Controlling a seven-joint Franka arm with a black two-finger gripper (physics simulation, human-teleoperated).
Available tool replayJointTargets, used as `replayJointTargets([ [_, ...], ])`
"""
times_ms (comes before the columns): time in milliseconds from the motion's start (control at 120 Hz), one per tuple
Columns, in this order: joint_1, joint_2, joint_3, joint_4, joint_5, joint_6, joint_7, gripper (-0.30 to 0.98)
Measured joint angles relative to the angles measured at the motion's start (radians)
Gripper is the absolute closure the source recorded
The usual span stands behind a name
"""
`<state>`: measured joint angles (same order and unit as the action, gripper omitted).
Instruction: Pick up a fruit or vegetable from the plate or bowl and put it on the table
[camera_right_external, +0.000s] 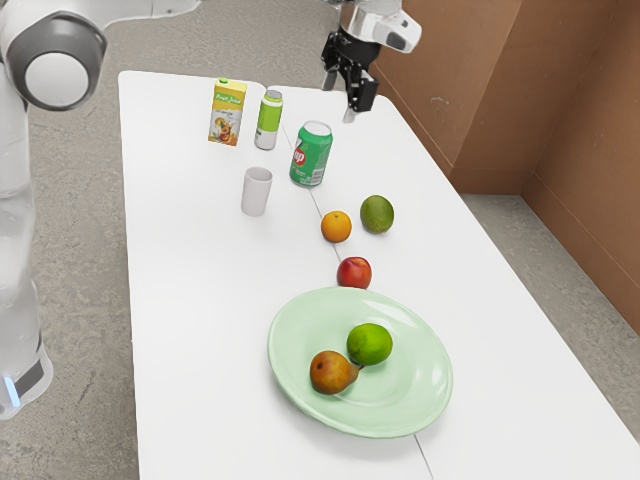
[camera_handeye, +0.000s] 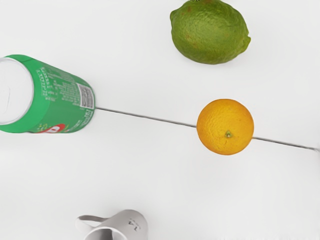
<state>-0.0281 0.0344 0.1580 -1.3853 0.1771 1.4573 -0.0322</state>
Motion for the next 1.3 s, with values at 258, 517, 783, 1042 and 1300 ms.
replayJointTargets([
  [258,-0.058,-0.043,-0.006,0.142,0.002,-0.001,0.020,0.00],
  [517,-0.247,0.129,-0.039,0.084,-0.064,-0.002,0.058,0.00],
  [783,-0.240,0.124,-0.029,0.082,-0.171,-0.008,0.069,0.00],
  [1042,-0.274,0.188,-0.039,0.065,-0.284,0.045,-0.053,0.00],
  [1300,-0.363,0.201,-0.038,-0.129,-0.399,0.204,-0.408,0.00],
])
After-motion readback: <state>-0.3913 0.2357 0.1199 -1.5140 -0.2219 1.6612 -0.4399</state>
